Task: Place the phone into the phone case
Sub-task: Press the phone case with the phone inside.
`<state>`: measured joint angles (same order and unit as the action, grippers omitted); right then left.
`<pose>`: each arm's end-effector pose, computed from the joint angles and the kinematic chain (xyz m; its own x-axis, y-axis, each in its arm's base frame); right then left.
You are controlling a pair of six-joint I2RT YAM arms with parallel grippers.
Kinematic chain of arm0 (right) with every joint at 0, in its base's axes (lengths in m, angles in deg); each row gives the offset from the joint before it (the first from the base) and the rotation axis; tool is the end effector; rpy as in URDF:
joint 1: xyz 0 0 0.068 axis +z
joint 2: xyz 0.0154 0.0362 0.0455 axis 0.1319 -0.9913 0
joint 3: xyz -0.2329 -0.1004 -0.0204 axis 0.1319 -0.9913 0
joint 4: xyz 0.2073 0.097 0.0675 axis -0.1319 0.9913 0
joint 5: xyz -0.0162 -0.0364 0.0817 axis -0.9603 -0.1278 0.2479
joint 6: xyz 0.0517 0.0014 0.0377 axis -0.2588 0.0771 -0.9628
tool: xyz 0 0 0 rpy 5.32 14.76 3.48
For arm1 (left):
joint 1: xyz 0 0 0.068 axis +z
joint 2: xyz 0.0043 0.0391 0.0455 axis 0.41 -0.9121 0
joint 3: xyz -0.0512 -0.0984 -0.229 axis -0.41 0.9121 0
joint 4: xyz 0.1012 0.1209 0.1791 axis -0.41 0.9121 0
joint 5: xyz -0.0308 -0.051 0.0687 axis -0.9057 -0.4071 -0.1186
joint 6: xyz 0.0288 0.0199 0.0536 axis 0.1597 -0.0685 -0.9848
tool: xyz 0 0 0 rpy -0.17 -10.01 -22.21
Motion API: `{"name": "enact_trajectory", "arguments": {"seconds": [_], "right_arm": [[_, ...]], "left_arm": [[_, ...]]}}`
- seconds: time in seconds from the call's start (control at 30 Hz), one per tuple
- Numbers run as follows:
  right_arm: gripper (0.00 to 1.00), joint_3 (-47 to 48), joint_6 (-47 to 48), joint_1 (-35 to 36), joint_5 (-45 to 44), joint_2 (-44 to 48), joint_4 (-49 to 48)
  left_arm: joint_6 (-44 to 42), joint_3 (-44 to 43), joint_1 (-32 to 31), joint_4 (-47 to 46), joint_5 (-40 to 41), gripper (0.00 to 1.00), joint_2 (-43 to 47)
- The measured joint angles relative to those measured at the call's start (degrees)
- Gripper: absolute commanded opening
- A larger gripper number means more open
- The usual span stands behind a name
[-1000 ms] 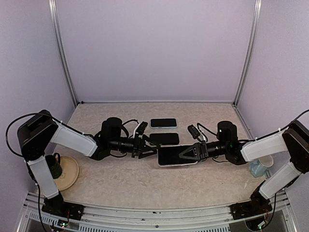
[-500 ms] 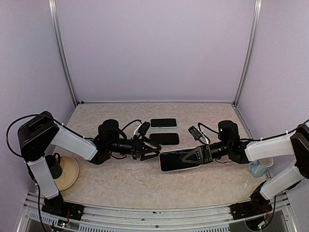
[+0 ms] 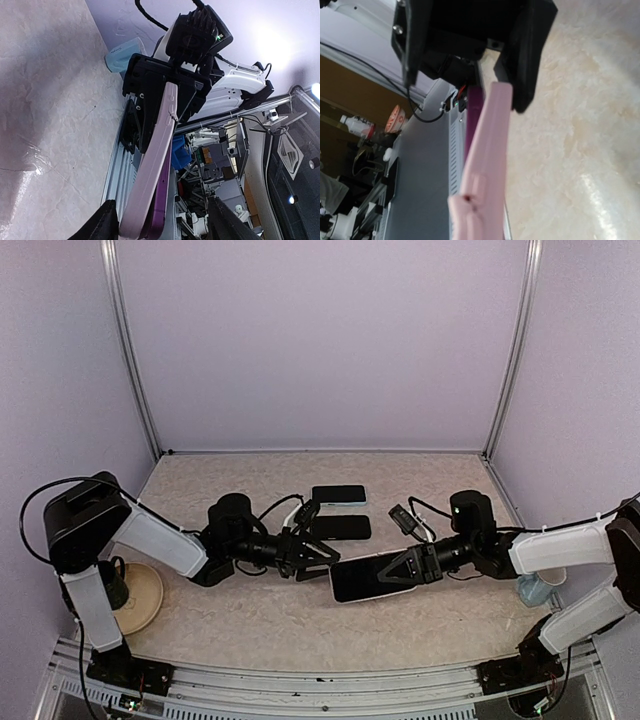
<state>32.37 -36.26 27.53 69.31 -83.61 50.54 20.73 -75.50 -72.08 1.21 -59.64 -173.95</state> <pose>0.1779 0.1790 0.1834 -0.7935 -0.2612 -0.5496 -0.5818 0.0609 0.8111 0.2009 -0.2806 0.1785 -0.9168 0.1759 -0.3586 0.3581 -0.0356 -0.9330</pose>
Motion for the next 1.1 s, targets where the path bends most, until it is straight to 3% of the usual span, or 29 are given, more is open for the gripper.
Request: {"name": "enact_trajectory", "arguments": {"seconds": [0.43, 0.9, 1.1], "right_arm": [[0.0, 0.02, 0.7, 0.83, 0.81, 0.11, -0.74], [0.0, 0.02, 0.52, 0.83, 1.11, 0.13, -0.7], [0.0, 0.24, 0.07, 0.83, -0.87, -0.15, 0.81]], "left_arm": [[0.52, -0.44, -1.44, -1.03, -0.48, 0.26, -1.64], [0.31, -0.44, -1.4, -4.87, -1.29, 0.07, -2.62], [-4.96, -0.44, -1.16, 0.07, 1.44, 0.05, -1.68]]}}
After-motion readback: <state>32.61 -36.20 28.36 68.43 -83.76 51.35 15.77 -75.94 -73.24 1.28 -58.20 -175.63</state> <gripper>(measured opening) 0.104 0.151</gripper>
